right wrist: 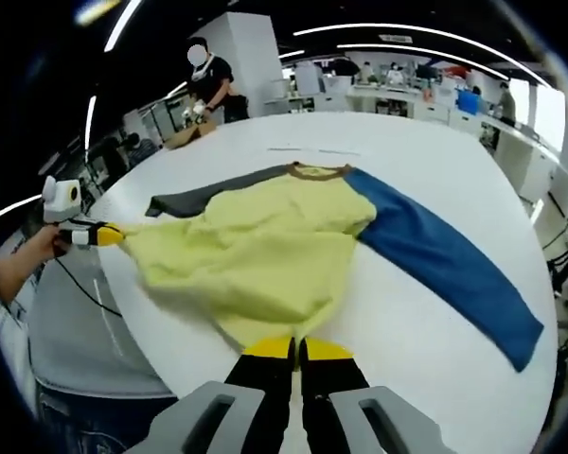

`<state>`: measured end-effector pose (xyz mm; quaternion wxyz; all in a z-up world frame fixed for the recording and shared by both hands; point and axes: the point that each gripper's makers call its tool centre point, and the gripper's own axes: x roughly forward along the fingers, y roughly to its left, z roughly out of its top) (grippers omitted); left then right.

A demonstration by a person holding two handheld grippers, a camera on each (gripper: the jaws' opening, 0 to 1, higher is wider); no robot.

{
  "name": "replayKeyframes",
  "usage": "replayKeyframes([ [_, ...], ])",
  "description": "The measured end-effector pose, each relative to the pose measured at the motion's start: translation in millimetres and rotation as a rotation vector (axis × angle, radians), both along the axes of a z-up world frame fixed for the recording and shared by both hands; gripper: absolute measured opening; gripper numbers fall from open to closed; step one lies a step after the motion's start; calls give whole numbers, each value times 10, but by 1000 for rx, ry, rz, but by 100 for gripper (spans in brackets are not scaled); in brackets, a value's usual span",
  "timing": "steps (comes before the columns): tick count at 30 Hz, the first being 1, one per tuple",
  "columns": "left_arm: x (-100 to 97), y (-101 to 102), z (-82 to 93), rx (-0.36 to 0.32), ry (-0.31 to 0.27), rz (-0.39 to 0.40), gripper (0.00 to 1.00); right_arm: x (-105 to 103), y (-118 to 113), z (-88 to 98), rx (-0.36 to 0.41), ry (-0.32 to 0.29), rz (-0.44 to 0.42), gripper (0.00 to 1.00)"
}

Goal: Fold the garment on the visible template until the final outline fits inside the template.

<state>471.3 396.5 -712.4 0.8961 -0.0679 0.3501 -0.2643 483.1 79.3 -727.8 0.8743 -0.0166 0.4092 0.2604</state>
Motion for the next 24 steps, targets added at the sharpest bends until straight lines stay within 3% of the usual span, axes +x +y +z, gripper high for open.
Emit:
replayKeyframes([
  [11, -133, 43, -97, -2, 67, 33, 1, -275, -128, -85, -10, 61, -15, 0],
  [21, -377, -28, -328, 64, 146, 9, 1, -514, -140, -287, -25, 146, -17, 0],
  [24, -464, -44, -411, 100, 177, -15, 1, -584, -203, -372, -80, 167, -8, 0],
])
